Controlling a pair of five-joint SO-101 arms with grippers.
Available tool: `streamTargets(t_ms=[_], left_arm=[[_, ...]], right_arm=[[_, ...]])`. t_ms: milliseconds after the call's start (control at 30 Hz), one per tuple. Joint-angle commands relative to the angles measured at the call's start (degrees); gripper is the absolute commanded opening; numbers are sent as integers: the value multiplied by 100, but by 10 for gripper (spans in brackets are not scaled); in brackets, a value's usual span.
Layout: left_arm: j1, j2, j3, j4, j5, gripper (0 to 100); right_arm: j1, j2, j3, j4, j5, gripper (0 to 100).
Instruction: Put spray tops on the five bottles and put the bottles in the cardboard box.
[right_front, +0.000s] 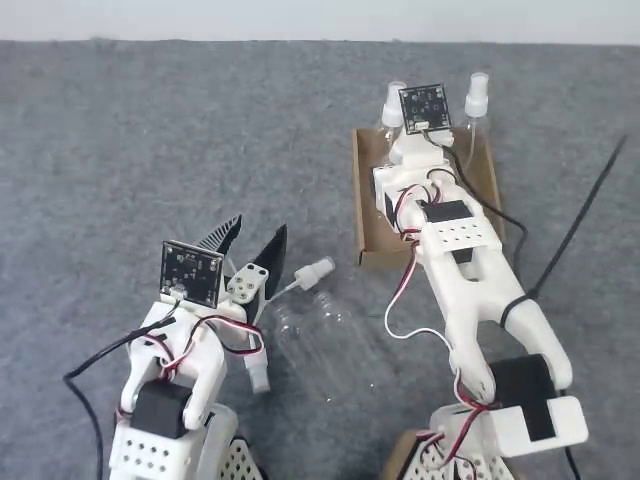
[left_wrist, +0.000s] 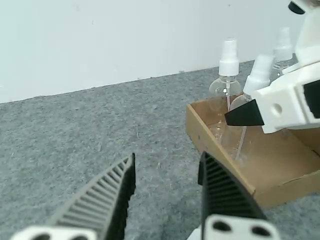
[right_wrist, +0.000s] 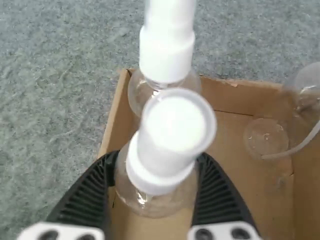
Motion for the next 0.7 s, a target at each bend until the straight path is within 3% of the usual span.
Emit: streamTargets(t_ms=[0,667], left_arm=[[-44,-79,-57,-158,-18,188],[-62,-79,-57,-158,-18,188]], right_arm=[[-48,-13,-132,-31,-26,7],[-75,-75,-167,163,-18,23]])
